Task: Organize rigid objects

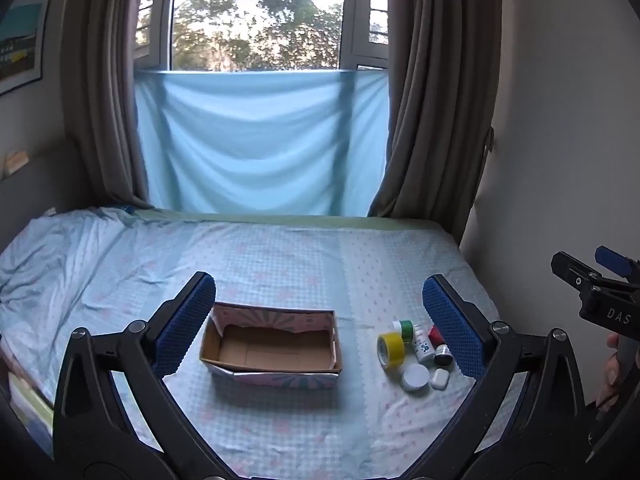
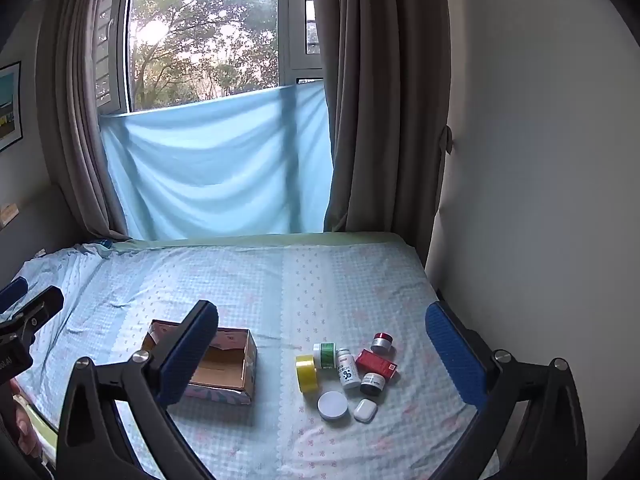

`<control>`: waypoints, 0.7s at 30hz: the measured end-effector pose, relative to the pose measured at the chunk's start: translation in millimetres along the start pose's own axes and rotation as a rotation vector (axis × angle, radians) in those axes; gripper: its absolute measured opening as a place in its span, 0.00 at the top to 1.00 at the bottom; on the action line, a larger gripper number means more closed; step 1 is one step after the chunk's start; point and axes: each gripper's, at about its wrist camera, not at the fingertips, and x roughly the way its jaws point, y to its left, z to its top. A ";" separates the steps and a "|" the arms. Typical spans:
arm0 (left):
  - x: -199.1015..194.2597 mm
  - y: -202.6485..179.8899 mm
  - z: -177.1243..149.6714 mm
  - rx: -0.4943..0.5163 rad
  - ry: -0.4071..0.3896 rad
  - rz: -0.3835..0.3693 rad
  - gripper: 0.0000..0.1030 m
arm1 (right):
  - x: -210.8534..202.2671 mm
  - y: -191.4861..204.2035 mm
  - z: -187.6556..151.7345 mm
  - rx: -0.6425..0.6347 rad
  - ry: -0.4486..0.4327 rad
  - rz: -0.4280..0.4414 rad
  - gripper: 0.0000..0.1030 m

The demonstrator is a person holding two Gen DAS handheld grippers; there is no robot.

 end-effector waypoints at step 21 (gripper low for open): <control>4.1 -2.9 -0.4 -0.010 0.026 -0.019 0.00 | -6.9 -5.8 -3.3 -0.010 -0.025 0.004 0.00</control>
